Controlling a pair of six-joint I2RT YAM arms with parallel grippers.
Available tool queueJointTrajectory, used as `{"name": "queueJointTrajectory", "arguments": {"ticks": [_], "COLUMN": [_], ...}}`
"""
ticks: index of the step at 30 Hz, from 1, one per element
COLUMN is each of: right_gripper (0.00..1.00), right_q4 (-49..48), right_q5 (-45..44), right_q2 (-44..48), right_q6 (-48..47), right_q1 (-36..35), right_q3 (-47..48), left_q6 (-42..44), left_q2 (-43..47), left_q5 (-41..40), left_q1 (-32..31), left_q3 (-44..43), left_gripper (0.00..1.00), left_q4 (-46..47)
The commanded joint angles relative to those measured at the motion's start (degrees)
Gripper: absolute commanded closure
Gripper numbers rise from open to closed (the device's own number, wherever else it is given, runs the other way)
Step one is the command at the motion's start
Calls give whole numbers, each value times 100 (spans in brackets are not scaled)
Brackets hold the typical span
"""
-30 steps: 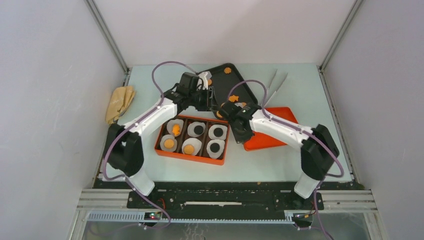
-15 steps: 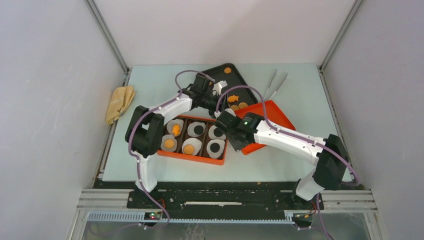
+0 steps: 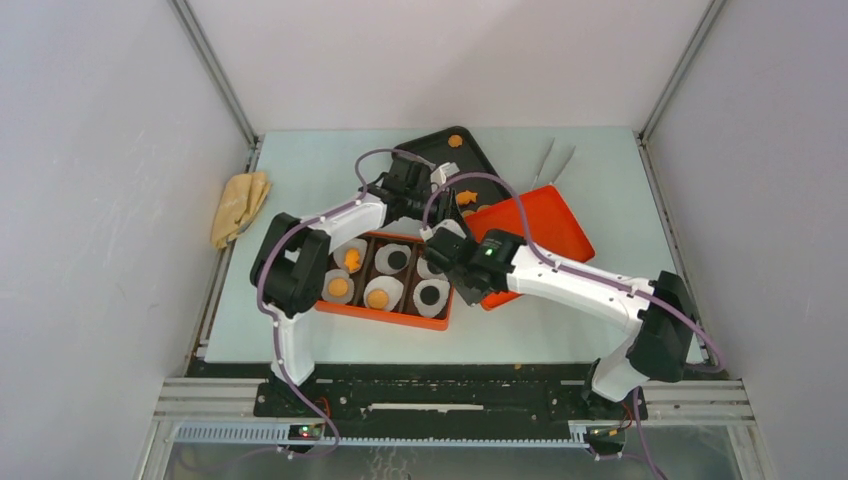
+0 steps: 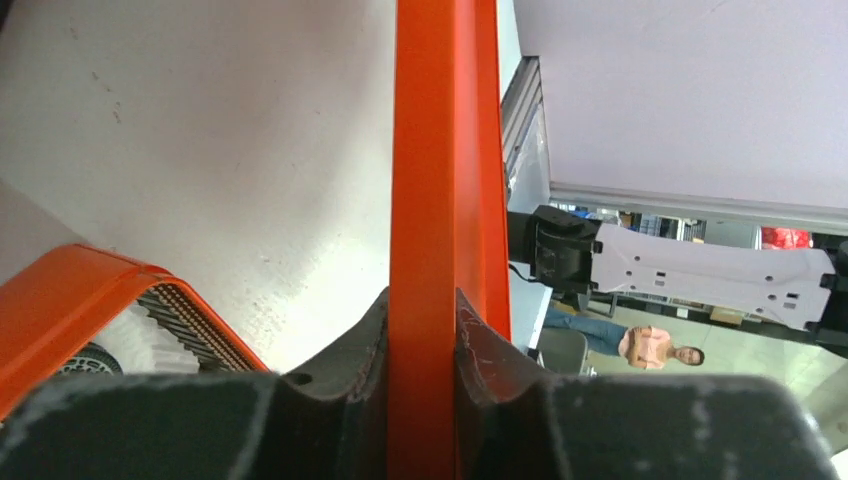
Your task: Pack the cookies
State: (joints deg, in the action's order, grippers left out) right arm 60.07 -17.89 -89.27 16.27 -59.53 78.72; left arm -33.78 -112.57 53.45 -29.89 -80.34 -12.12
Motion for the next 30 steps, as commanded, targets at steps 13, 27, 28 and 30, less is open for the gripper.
{"name": "queueJointTrajectory", "arguments": {"ticks": [13, 27, 28, 30], "right_gripper": [51, 54, 54, 53], "right_q4": [1464, 549, 503, 436], "right_q5": [-4126, -4197, -4199, -4285], "right_q2": [-1241, -1802, -1839, -1926], "right_q6": [1204, 1777, 1779, 1816], "right_q1": [-1693, -1485, -1466, -1450], "right_q3": [1047, 285, 277, 288], "left_q6": [453, 495, 491, 486], "left_q2": [695, 1429, 1499, 1611], "left_q5": [-837, -852, -829, -808], "left_q1": [-71, -26, -26, -25], "left_q3": [-453, -467, -438, -371], "left_gripper": [88, 88, 88, 88], "left_q4": [-791, -1187, -1190, -1188]}}
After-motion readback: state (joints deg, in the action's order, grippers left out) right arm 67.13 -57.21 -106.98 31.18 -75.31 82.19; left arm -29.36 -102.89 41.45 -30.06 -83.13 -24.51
